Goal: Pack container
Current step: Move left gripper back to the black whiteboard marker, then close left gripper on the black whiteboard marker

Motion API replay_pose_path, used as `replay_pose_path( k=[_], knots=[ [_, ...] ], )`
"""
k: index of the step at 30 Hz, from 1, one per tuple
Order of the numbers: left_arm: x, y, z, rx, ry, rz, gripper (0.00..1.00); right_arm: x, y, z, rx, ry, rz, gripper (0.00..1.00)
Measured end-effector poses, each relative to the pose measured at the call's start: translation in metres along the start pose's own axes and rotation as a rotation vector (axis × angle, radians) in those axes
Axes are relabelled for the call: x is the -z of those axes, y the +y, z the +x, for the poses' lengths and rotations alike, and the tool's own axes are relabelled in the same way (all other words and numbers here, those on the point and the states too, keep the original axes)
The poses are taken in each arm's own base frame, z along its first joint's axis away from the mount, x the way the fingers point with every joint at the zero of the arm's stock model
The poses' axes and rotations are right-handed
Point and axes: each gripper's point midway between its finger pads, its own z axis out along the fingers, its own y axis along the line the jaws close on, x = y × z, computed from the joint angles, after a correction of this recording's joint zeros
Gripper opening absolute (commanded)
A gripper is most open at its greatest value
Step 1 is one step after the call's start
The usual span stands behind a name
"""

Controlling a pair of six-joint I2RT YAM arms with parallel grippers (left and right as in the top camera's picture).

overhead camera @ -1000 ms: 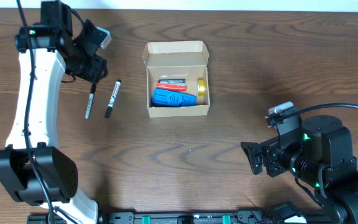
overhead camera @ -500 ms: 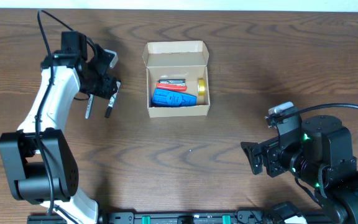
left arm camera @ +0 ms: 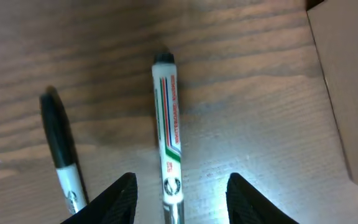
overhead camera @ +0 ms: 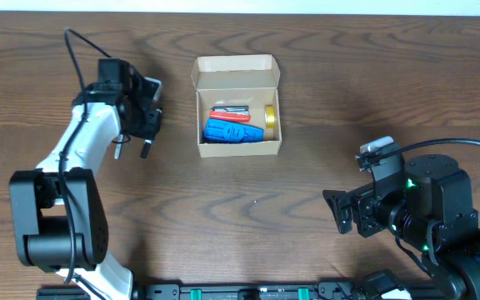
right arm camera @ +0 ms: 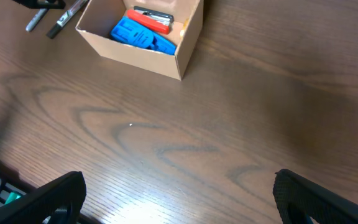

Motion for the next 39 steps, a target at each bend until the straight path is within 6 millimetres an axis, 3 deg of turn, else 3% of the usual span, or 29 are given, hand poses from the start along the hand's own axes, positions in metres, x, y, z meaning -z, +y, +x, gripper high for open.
replay_pose_path(
  k=[18,28,32,37,39],
  knots=[
    [-0.027,0.003,0.006,0.024,0.047,-0.039,0.5,0.0,0.0,0.0,0.0,0.0,0.0,0.99],
    [-0.042,0.003,0.011,0.029,0.066,-0.034,0.65,0.0,0.0,0.0,0.0,0.0,0.0,0.99],
    [-0.047,0.003,0.014,0.029,0.08,-0.03,0.81,0.0,0.0,0.0,0.0,0.0,0.0,0.99],
    [-0.048,0.003,0.013,0.029,0.078,-0.031,0.92,0.0,0.0,0.0,0.0,0.0,0.0,0.99],
    [-0.048,0.003,0.013,0.03,0.078,-0.031,0.91,0.0,0.0,0.0,0.0,0.0,0.0,0.99]
  ],
)
